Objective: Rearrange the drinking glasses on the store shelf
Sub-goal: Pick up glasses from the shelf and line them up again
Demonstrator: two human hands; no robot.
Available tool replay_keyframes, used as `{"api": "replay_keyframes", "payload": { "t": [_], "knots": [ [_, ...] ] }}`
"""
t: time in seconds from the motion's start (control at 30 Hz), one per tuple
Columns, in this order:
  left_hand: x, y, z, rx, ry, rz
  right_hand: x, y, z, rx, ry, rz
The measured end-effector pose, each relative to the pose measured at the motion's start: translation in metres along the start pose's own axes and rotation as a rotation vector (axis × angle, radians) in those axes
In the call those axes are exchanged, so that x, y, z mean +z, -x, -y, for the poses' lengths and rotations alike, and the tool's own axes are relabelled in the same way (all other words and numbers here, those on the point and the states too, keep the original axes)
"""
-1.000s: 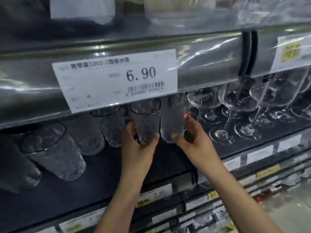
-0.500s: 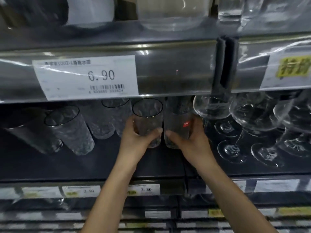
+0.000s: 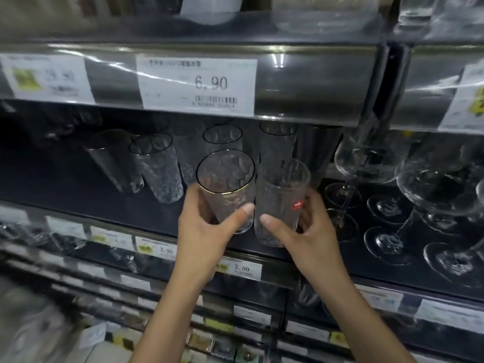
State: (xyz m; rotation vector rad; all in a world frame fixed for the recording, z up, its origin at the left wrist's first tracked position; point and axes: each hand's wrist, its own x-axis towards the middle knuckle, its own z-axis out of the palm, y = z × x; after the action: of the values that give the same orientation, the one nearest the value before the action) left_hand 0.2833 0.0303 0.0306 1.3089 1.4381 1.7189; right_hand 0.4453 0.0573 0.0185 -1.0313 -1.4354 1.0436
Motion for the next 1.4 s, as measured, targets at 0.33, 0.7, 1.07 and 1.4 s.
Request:
{"api": "replay_keyframes", "payload": {
  "t": [0.33,0.7,1.07,1.4],
  "knots": [
    [-0.107,0.058,-0.002,-0.032,0.142,-0.371,0.098,0.027,0.030,0.062,-0.342,0.361],
    [-0.268,0.146,-0.009,-0.215,0.174,-0.895,0.276,0.097,0.030,0.623,-0.494,0.940],
    [-0.414,0.183,-0.013,-0.235,0.122,-1.088,0.433,0.157,0.054,0.561,-0.449,1.239],
    [-0.528,0.159,0.005,-0.278,0.156,-1.103,0.553,0.159,0.058,0.559,-0.426,1.235]
  ]
}}
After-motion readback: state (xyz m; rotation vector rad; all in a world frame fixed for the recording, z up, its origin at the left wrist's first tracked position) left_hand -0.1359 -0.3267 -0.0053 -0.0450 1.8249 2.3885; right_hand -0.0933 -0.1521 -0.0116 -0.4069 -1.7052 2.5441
